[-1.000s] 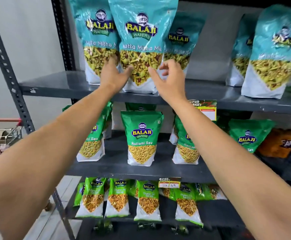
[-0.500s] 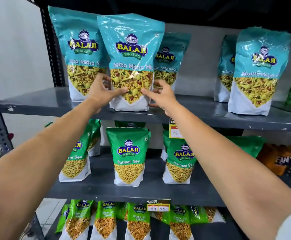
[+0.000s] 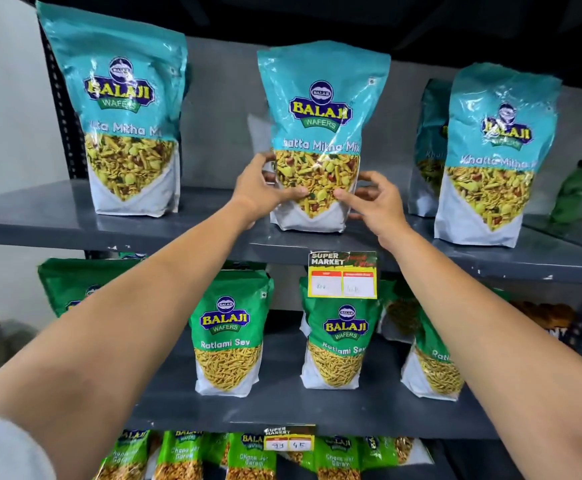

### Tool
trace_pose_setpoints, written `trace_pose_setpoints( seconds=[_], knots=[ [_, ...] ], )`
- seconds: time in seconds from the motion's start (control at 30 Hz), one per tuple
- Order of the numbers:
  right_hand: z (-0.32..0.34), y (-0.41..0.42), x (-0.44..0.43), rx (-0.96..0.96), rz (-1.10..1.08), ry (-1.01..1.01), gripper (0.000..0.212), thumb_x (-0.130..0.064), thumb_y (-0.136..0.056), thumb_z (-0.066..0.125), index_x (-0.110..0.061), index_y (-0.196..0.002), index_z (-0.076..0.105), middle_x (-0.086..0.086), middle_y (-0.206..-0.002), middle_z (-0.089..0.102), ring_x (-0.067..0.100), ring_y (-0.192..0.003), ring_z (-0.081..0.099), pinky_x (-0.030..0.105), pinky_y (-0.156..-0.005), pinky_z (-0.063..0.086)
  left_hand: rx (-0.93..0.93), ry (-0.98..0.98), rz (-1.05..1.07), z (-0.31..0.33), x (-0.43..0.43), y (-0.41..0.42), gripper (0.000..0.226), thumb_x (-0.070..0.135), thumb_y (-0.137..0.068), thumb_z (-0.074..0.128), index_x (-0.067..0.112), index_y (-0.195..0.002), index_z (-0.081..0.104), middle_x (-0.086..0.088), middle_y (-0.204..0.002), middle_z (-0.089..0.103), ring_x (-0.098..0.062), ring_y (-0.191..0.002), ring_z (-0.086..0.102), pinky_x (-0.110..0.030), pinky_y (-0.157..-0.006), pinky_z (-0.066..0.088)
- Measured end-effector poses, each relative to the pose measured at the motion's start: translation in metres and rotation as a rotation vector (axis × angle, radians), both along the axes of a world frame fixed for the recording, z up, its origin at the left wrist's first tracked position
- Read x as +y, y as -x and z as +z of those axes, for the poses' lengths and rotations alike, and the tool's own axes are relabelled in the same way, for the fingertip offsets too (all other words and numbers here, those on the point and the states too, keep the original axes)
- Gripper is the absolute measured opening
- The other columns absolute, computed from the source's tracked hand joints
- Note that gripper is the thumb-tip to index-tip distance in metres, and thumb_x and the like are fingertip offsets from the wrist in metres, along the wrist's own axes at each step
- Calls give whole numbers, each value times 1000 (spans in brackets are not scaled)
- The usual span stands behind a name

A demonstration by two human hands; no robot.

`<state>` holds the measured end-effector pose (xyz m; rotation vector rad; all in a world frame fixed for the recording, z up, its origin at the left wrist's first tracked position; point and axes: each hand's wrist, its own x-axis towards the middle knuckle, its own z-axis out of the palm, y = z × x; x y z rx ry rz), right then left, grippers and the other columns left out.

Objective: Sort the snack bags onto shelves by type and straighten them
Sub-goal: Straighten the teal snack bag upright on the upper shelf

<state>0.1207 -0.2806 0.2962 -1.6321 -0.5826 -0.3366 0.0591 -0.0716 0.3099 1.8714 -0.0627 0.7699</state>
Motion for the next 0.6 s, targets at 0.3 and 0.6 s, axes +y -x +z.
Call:
trace_pose_setpoints(
  seconds=[0.3, 0.6],
  knots=[
    [-1, -22, 6, 84, 176, 67, 62, -33, -66, 87, -22, -115, 51, 8, -113, 66, 28, -112, 65, 48, -89, 58, -98, 149, -45, -18, 3, -10, 77, 22, -57, 92, 23, -119, 44, 0, -110, 64, -15, -102, 65, -30, -90, 56],
    [-7, -31, 6, 76, 216, 130, 73, -17, -67, 88, -20, -123, 42, 4, -117, 62, 22, -112, 62, 50, -94, 55, -52, 160, -126, -19, 5, -9, 82, 11, -64, 88, 17, -129, 38, -6, -118, 61, -15, -102, 63, -22, -82, 57]
  ],
)
